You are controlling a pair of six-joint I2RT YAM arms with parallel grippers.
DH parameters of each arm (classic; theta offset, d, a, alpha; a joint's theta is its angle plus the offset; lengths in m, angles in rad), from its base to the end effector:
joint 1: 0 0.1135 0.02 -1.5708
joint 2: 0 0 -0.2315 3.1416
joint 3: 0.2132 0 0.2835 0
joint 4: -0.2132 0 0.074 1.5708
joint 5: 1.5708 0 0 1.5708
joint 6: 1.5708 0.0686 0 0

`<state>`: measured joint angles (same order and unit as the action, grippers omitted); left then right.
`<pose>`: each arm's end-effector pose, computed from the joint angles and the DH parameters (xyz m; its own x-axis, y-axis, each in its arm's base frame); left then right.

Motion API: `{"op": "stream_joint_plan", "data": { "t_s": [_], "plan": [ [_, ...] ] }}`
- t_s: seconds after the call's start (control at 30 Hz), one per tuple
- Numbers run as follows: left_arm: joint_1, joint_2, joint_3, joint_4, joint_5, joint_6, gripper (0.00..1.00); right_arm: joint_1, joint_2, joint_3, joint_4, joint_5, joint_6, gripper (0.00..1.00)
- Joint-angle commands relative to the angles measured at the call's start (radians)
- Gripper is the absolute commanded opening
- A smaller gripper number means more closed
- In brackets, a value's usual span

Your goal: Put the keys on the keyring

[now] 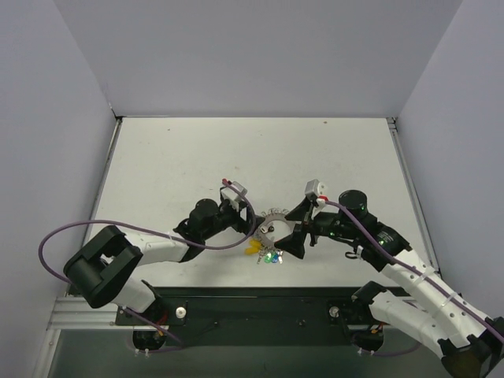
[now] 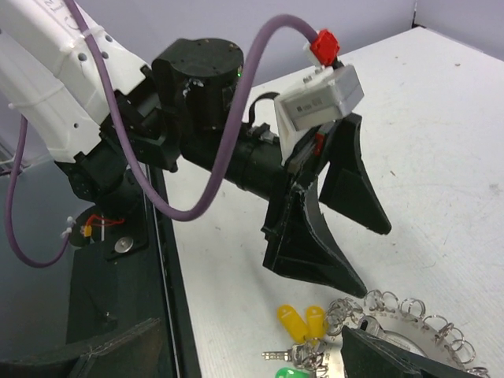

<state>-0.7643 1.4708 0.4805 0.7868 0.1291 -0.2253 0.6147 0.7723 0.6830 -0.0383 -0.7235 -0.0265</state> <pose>0.2380 -0.2404 0.1163 -0.3158 -0.0041 -0.9488 0.7251 0.6440 -0.2441 0.1861 0.1870 0.2941 -0.0783 -0.0795 -0.9938 -0.9711 0.2316 0.0579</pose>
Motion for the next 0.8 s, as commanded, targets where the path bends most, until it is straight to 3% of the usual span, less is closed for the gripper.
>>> {"op": "stream_joint_plan", "data": {
  "t_s": [0.0, 0.07, 0.23, 0.37, 0.77],
  "plan": [
    [0.036, -0.064, 0.055, -0.076, 0.026, -0.003, 0.91, -0.006, 0.042, 0.016, 0.06, 0.001, 0.0, 1.0],
    [0.049, -0.082, 0.073, -0.166, 0.03, -0.017, 0.91, -0.007, 0.051, 0.013, 0.064, 0.077, 0.026, 1.0],
    [0.057, -0.145, 0.139, -0.375, -0.159, -0.051, 0.92, -0.053, 0.11, 0.036, 0.058, 0.422, 0.137, 1.0],
    [0.057, -0.213, 0.121, -0.452, -0.253, -0.046, 0.94, -0.121, 0.137, 0.043, 0.074, 0.553, 0.226, 1.0],
    [0.059, -0.469, -0.008, -0.416, -0.347, 0.057, 0.96, -0.225, 0.176, 0.049, 0.107, 0.677, 0.347, 1.0]
  ]
}}
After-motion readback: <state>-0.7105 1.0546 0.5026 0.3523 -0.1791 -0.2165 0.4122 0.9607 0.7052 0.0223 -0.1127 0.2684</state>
